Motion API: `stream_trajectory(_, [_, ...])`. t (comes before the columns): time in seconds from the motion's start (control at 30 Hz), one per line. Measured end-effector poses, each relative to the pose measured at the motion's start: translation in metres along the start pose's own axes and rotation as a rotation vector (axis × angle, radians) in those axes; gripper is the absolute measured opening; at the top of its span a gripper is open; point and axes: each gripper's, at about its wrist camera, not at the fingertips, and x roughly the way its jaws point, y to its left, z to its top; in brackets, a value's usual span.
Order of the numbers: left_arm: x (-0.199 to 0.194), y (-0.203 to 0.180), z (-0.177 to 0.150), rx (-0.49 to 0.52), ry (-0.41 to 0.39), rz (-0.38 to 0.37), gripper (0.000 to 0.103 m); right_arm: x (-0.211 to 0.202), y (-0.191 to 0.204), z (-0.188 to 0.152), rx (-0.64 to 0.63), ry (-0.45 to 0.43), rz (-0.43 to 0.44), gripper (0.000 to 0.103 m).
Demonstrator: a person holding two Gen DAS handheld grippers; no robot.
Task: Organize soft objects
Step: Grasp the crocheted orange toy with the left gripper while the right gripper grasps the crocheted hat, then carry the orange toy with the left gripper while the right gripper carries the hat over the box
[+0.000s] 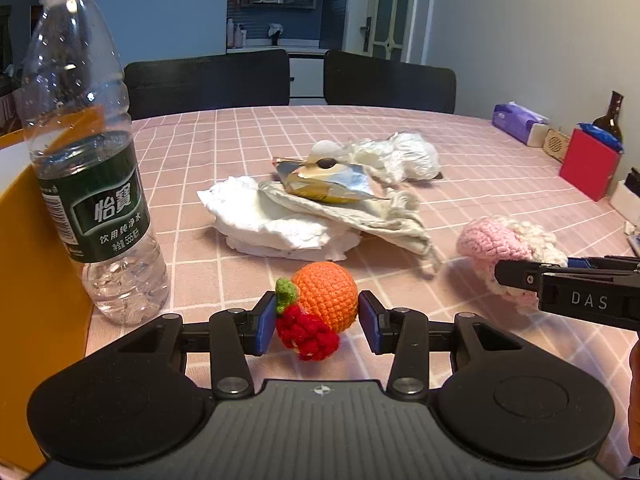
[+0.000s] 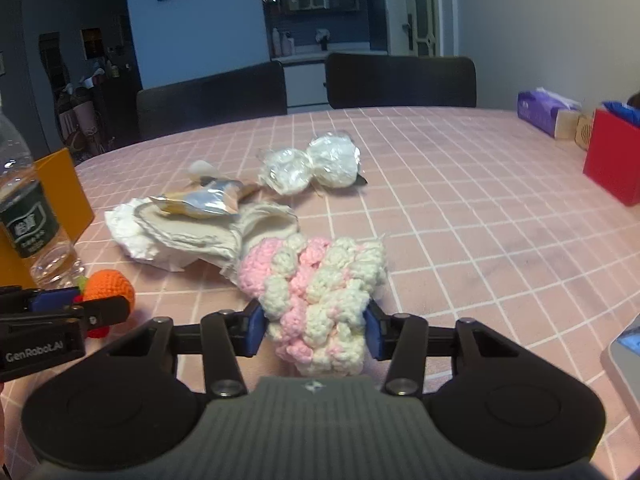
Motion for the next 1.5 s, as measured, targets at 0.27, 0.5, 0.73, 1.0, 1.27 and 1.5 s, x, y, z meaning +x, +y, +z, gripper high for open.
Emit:
stream_trajectory(0.27, [-0.034, -0.005, -0.002, -0.002, -0.044, -0.022, 0.049, -0.036, 0.020, -0.002, -0.054, -0.038, 0.069, 0.038])
stream_trajectory(0.5, [-0.072, -0.003, -0.002, -0.007, -0.107, -0.042, 0.049, -0.069, 0.038, 0.000, -0.095, -0.079, 0.143, 0.037])
stream_trajectory(0.73, [-0.113, 0.006, -0.001, -0.016, -0.176, -0.052, 0.049, -0.101, 0.055, 0.003, -0.126, -0.117, 0.223, 0.037])
stream_trajectory(1.0, [-0.151, 0.027, -0.003, -0.019, -0.247, -0.005, 0.049, -0.128, 0.079, 0.008, -0.160, -0.147, 0.313, 0.037])
stream_trajectory(1.27, [-0.179, 0.061, -0.004, -0.003, -0.293, 0.091, 0.049, -0.141, 0.119, 0.017, -0.232, -0.168, 0.391, 0.037])
stream_trajectory(1.5, [-0.193, 0.111, 0.011, 0.034, -0.261, 0.157, 0.049, -0.140, 0.173, 0.037, -0.396, -0.182, 0.472, 0.037])
